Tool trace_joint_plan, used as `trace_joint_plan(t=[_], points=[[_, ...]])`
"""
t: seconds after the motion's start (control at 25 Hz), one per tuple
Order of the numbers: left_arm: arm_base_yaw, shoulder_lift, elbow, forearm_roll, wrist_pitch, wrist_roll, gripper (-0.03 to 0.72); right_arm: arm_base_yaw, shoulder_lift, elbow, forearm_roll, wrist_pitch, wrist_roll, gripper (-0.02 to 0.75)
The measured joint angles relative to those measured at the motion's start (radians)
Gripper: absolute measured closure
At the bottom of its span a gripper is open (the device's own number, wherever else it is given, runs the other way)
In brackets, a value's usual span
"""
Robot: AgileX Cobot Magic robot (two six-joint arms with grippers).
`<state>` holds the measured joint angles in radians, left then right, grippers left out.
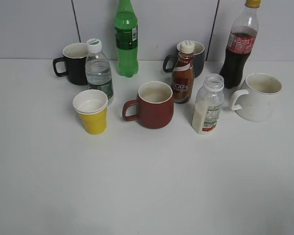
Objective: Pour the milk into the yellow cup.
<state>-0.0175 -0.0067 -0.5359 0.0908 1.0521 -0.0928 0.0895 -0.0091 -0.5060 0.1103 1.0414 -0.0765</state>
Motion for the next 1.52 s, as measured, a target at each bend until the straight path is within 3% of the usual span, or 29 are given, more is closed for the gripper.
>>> trace_joint_plan(t=[1.52], points=[[-0.004, 0.000, 0.000, 0.000, 0.000, 0.000, 0.309, 0.000, 0.000, 0.000, 0.000, 0.000, 0.000, 0.146]])
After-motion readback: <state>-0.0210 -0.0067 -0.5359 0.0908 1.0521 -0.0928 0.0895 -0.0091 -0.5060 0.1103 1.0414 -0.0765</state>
